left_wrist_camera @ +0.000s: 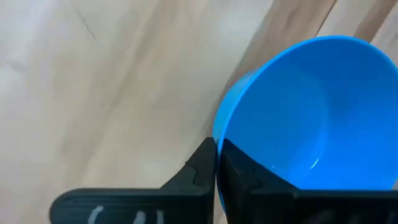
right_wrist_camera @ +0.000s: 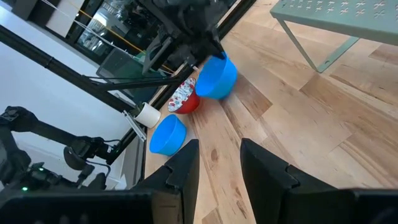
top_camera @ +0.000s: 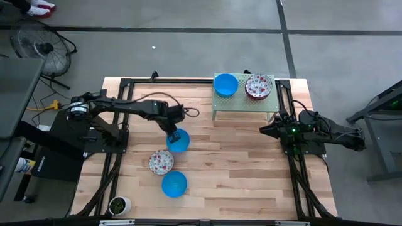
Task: Pick & Place Mini bowls
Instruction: Stack the blue bowl on the blue bowls on the shelf
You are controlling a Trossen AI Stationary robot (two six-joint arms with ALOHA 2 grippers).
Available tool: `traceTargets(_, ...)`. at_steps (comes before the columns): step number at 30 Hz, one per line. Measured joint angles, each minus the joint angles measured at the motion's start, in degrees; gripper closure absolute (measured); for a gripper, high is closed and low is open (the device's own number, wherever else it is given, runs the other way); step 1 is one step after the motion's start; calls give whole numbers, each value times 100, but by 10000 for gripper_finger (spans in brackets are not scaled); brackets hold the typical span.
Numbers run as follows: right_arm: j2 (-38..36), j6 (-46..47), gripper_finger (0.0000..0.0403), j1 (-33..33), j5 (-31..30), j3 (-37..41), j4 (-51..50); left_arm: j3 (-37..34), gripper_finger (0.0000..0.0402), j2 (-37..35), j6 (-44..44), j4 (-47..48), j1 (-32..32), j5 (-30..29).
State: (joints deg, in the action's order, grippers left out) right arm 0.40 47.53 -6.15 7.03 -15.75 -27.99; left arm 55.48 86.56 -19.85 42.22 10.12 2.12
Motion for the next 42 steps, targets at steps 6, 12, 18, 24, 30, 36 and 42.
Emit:
traceTargets(6, 2, 0, 298, 0, 1, 0, 0, 1057, 400, 0, 616, 685, 425, 219)
traceTargets(12, 0, 0, 298, 0, 0, 0, 0, 2243, 400, 0, 990, 1259, 846, 249)
traceTargets(18, 2, 0, 298, 0, 1, 0, 0, 3162, 401, 0, 1166, 1417, 1215, 224)
traceTargets(24, 2, -2, 298, 0, 0, 0, 0, 3880, 401, 307, 1124, 1432, 1548, 187)
traceTargets(30, 1, -2, 298, 0, 2, 0, 0, 4962, 401, 935, 1243, 1414, 1715, 184)
traceTargets(36, 1, -2, 298, 0, 0, 0, 0, 6141, 401, 1810, 1322, 1436, 1730, 184)
traceTargets(42, 0, 0, 298, 0, 0, 0, 0, 7188, 401, 2546, 1336, 1372, 1730, 174)
